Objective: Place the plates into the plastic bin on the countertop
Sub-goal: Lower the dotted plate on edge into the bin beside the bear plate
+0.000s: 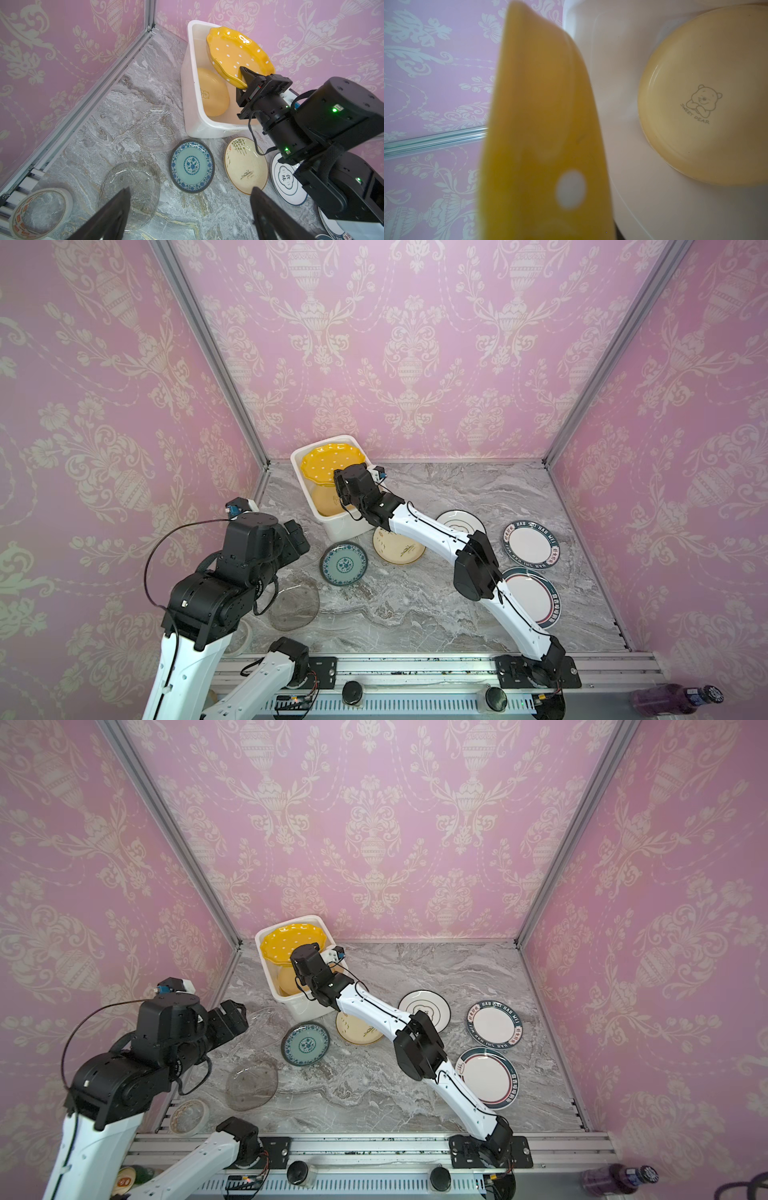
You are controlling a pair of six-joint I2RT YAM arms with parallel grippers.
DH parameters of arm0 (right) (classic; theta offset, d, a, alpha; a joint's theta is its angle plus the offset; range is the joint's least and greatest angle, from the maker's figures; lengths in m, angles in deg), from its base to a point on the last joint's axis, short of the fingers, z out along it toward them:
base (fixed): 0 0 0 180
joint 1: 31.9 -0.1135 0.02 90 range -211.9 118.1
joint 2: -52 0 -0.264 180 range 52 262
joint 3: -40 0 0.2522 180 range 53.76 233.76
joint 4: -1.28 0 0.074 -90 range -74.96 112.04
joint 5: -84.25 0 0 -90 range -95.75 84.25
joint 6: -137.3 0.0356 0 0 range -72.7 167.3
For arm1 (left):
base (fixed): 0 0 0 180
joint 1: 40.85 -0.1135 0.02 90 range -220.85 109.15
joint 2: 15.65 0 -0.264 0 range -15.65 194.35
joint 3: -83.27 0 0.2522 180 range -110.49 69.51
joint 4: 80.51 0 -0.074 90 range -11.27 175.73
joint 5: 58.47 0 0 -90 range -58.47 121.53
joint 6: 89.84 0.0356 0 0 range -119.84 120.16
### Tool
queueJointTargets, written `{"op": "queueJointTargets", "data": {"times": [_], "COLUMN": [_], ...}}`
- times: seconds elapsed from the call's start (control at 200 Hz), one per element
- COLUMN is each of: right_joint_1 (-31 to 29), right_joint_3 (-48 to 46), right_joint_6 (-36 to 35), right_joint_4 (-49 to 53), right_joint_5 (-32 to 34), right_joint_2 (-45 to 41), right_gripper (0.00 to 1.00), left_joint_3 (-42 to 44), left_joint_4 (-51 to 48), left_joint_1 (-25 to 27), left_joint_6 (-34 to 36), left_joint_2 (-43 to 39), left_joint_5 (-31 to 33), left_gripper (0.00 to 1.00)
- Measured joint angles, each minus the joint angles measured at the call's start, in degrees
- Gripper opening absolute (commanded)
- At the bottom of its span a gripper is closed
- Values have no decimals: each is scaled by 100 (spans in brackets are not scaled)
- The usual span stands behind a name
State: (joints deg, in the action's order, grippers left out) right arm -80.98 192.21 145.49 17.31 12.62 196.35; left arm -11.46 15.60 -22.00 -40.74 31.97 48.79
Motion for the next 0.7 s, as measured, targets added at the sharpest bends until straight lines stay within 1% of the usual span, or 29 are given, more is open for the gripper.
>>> {"op": "queueJointTargets", "data": {"times": [0.235, 0.51, 0.7], "right_joint_1": [192, 219, 219], "right_joint_3": [299, 291, 52], "right_joint_6": [44, 35, -109], "right_joint_4": [-214, -199, -192], "right_joint_5": [-57, -238, -354], "right_joint_2": [343, 372, 372], "right_gripper": [0, 0, 0], "left_joint_3": [0, 2, 2], "left_joint_4": [-50, -63, -68], "left_joint_1": [0, 0, 0], "left_joint_6": [63, 107, 127], "left_joint_2": [105, 131, 190], "left_joint_5": [-42, -42, -46], "left_gripper": [92, 92, 92]}}
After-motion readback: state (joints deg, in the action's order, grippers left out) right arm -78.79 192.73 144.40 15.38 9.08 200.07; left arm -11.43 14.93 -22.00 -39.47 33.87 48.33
